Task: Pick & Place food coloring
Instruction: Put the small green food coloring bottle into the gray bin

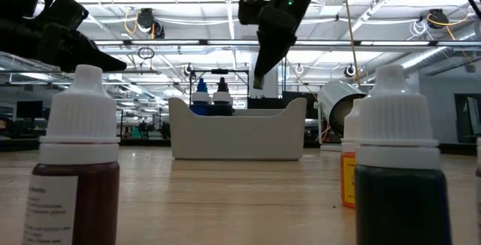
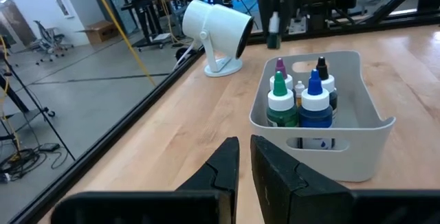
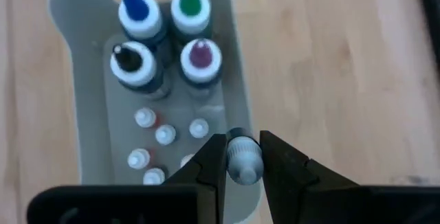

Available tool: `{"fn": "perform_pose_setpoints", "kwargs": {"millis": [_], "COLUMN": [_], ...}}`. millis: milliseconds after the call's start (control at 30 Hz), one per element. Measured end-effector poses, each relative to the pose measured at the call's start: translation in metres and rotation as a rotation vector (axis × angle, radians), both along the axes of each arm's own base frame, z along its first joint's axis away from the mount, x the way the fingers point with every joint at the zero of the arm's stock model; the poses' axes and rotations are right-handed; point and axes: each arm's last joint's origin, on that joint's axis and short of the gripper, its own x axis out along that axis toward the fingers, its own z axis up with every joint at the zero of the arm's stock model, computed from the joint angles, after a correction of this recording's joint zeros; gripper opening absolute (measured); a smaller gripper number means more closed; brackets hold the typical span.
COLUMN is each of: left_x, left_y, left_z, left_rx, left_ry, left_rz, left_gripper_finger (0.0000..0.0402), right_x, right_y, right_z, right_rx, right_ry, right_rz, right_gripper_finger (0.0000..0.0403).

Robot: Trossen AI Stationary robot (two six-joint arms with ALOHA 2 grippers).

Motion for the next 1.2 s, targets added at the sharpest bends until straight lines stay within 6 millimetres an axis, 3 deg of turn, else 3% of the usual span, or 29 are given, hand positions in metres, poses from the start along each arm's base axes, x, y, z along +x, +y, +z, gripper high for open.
{"fn": "perform_pose_setpoints", "kwargs": {"millis": [233,600,933,1200], "left_x": [0.000,0.000,0.000,0.000], "left_y": [0.000,0.000,0.000,0.000], "left_z": [0.000,0.000,0.000,0.000], "left_rx": [0.011,0.015,0.014,0.014], "left_ry": [0.006,0.005,0.005,0.005], "left_rz": [-0.002,-0.003,-0.002,-0.002], "left_gripper_finger": [0.0047,0.0047,0.0047,0.0047], "right_x": [0.014,0.021,0.020,0.011], "right_y": [-0.001,-0.002,-0.002,-0.001], "right_z": [-0.031,-0.053,-0.057,-0.085], "right_rx": [0.004,0.013,0.022,0.019], "right_ry": [0.072,0.133,0.145,0.156], "right_rz": [0.029,0.019,0.002,0.010], "right_gripper_finger": [0.0059,0.0059,0.0059,0.0059]}}
